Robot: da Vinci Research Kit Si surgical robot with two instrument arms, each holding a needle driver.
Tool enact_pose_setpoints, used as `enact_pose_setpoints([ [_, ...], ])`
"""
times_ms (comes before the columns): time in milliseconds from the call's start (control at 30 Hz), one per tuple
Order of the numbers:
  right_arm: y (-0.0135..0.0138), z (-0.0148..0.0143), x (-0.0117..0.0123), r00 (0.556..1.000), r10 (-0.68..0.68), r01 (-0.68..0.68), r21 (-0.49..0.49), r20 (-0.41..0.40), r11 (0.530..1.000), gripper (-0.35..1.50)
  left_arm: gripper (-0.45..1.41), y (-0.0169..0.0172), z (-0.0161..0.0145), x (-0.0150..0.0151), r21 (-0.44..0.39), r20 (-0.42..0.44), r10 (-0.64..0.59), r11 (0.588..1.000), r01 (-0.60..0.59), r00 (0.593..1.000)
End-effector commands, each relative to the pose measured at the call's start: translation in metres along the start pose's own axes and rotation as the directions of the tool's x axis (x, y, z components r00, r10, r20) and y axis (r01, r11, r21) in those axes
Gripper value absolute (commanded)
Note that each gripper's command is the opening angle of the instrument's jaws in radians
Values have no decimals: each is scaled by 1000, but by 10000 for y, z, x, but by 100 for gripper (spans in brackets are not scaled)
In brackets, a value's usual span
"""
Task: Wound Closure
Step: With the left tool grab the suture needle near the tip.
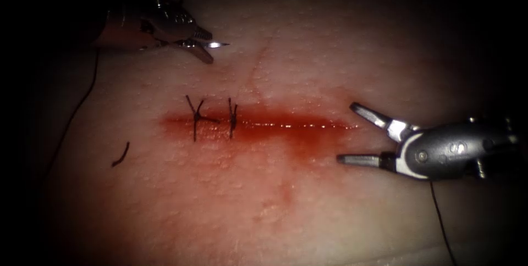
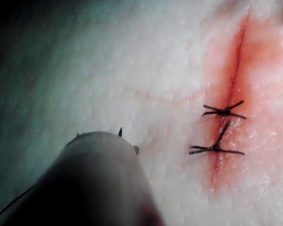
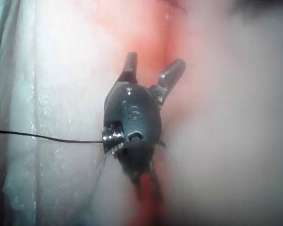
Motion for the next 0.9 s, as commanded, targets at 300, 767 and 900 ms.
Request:
enact_pose_setpoints([
  [300, -7, 7, -4, 1000, 3, -3, 2, -7, 1000, 117, -45, -10, 4, 8, -2, -3, -9, 1000, 9, 1000],
  [767, 9, 7, 11, 988, 152, -152, -2, 16, 988, 93, -45, 8, -37, 28, 122, -166, 283, 956, -265, 945],
  [900, 12, 8, 15, 982, 186, -186, 7, 14, 982, 86, -45, 26, -45, 34, 157, -211, 367, 928, -339, 906],
])
